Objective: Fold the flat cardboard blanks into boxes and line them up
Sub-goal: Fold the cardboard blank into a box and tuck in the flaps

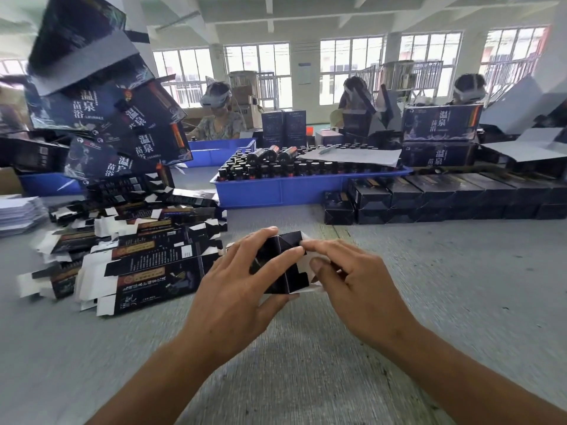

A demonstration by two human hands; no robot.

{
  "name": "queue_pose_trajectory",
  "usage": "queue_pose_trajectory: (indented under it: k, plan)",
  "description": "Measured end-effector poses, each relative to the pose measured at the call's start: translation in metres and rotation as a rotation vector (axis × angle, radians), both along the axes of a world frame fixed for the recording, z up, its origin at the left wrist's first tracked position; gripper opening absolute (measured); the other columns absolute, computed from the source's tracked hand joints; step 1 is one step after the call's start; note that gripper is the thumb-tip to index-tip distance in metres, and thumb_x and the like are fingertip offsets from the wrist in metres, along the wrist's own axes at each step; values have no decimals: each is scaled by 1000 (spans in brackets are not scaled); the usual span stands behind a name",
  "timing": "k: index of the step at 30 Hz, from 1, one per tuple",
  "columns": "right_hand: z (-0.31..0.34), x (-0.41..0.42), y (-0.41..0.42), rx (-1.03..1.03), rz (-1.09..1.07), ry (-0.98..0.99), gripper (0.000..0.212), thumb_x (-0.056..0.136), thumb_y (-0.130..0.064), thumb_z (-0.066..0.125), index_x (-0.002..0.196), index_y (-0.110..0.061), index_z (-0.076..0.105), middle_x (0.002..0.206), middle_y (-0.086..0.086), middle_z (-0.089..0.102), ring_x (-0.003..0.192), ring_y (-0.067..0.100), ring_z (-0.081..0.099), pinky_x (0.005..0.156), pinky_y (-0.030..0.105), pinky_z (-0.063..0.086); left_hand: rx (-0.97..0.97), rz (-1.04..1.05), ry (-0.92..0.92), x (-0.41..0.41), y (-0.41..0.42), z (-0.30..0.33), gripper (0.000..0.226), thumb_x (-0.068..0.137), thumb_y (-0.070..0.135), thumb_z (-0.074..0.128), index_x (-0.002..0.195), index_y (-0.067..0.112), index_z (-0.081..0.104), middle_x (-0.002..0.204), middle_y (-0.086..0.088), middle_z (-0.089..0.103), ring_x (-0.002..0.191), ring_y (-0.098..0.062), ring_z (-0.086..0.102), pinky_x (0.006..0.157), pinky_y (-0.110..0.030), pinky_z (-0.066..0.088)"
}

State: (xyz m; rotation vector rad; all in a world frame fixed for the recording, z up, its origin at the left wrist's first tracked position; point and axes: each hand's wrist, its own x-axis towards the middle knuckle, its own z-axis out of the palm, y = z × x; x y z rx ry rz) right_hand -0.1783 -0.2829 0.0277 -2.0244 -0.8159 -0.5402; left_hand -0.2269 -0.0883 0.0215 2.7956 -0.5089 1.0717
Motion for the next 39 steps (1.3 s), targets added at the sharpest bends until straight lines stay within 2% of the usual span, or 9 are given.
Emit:
queue_pose_trajectory:
  k: [4, 6, 9, 15, 20, 25, 28, 33, 39]
  plan:
    - [5, 0, -5, -48, 144, 200, 65, 85, -58, 66, 144, -35, 52, 126, -23, 58, 110, -4, 59, 93, 22, 53, -60, -10, 8, 1, 7, -1, 56, 85, 44, 65, 138, 29, 52, 149, -13, 46, 129, -36, 52, 83, -51, 59]
    - [7, -1, -6, -117, 184, 225, 79, 79, -55, 76, 149, -36, 45, 133, -22, 55, 114, -1, 59, 97, 26, 52, -59, -1, 7, 1, 10, -1, 57, 83, 40, 67, 137, 28, 52, 149, -13, 47, 129, -36, 52, 80, -52, 60]
    - [7, -1, -6, -104, 153, 183, 68, 84, -28, 78, 145, -36, 49, 126, -23, 59, 103, -6, 63, 94, 21, 54, -55, -2, 8, 1, 10, 1, 56, 83, 41, 67, 136, 27, 56, 148, -12, 47, 128, -34, 52, 82, -52, 60]
    - [0, 2, -7, 140, 103, 206, 35, 88, -22, 76, 118, -38, 70, 75, -19, 71, 58, 3, 62, 58, 12, 46, -27, -37, -15, 0, 5, 2, 53, 88, 52, 60, 137, 34, 50, 146, -10, 48, 125, -33, 54, 81, -49, 60]
    - [-2, 1, -5, 149, 67, 146, 31, 86, -21, 79, 112, -36, 71, 83, -19, 71, 75, 5, 68, 67, 17, 53, 51, -16, -45, 0, 3, 2, 52, 86, 48, 63, 135, 34, 51, 145, -13, 49, 122, -34, 55, 80, -49, 60]
    - [0, -3, -3, 141, 45, 168, 56, 86, -28, 78, 130, -46, 48, 104, -18, 69, 86, -4, 68, 71, 10, 54, 55, -8, -55, 1, 4, 0, 49, 88, 51, 58, 134, 35, 51, 147, -12, 47, 123, -34, 55, 81, -49, 60]
    - [2, -4, -2, 173, 79, 231, 41, 84, -27, 80, 114, -38, 55, 104, -16, 71, 89, -3, 69, 71, 17, 56, 11, -5, -63, 1, 5, 0, 48, 89, 54, 55, 133, 34, 50, 148, -12, 46, 123, -34, 56, 82, -47, 58]
    - [3, -8, 0, 121, 136, 211, 31, 95, -11, 65, 120, -29, 69, 113, -18, 69, 102, -3, 64, 76, 11, 51, -100, -24, -73, -1, 5, 0, 63, 83, 50, 66, 139, 30, 45, 149, -11, 47, 128, -33, 54, 88, -48, 58]
    - [6, -7, 1, 214, 121, 302, 14, 92, -34, 68, 104, -42, 65, 99, -28, 68, 86, -1, 68, 66, 17, 53, -186, -30, -78, -5, -5, 1, 86, 83, 60, 59, 153, 21, 28, 146, 5, 40, 128, -19, 49, 97, -32, 45]
